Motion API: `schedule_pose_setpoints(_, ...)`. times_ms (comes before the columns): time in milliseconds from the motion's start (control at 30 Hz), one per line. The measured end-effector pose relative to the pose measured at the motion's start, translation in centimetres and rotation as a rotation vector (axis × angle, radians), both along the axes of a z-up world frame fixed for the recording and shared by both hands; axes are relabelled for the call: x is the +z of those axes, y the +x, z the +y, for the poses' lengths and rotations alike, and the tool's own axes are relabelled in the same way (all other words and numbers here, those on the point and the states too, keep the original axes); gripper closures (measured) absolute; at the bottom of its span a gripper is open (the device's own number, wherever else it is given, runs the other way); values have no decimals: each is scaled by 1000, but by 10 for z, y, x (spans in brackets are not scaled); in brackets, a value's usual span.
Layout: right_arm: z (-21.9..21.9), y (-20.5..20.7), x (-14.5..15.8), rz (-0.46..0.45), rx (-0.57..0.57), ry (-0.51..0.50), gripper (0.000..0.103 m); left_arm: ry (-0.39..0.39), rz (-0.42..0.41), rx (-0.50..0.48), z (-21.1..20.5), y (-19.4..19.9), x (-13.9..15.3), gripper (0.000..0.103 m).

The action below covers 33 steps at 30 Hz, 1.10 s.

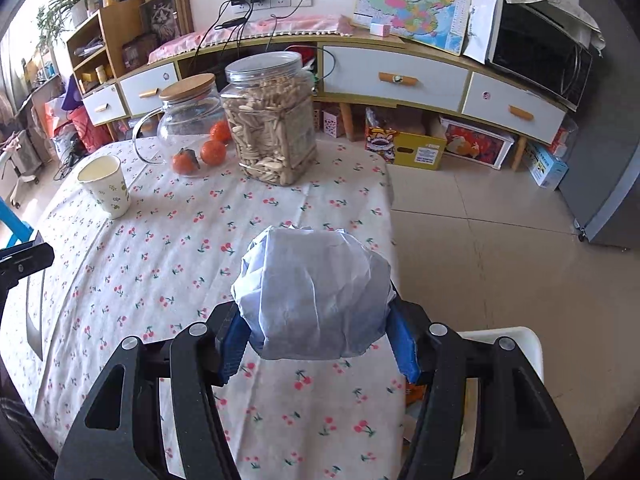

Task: Collect trash
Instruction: 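Carry the box and bag over the white bin and open both grippers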

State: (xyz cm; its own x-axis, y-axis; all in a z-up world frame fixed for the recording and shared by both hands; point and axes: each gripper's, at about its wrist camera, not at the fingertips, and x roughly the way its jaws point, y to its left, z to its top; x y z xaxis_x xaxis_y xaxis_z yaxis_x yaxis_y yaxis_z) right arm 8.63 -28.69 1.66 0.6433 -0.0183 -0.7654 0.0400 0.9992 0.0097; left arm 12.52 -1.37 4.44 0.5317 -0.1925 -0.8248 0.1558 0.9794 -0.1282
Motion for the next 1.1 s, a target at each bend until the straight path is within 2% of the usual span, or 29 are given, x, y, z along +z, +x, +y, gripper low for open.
schedule_pose_setpoints(167, -60, -48, 8, 5, -119, -18, 46, -35, 0, -70, -54, -22, 0, 45)
schedule_pose_setpoints(333, -103, -83, 2, 18, -220, -19, 46, -55, 16, -152, -112, -39, -2, 45)
schedule_pose_setpoints(533, -151, -109, -16, 65, -348, 59, 45, -64, 29, -235, -175, -56, -5, 45)
schedule_pose_setpoints(633, -169, -117, -25, 93, -415, 64, 40, -92, 38, -260, -206, -59, -7, 45)
schedule_pose_setpoints(767, -192, -125, -28, 85, -516, 61, 21, -141, 57, -311, -251, -58, -12, 45)
schedule_pose_setpoints(833, -200, -128, -27, 72, -561, 48, 17, -166, 68, -334, -271, -56, -15, 44)
schedule_pose_setpoints(867, -204, -129, -27, 68, -580, 46, 15, -178, 79, -340, -278, -54, -17, 44)
schedule_pose_setpoints(967, -210, -130, -29, 69, -602, 53, 13, -174, 88, -331, -284, -47, -22, 33)
schedule_pose_setpoints(1100, -200, -123, -31, 78, -567, 47, 12, -53, 11, -249, -252, -32, -28, 25)
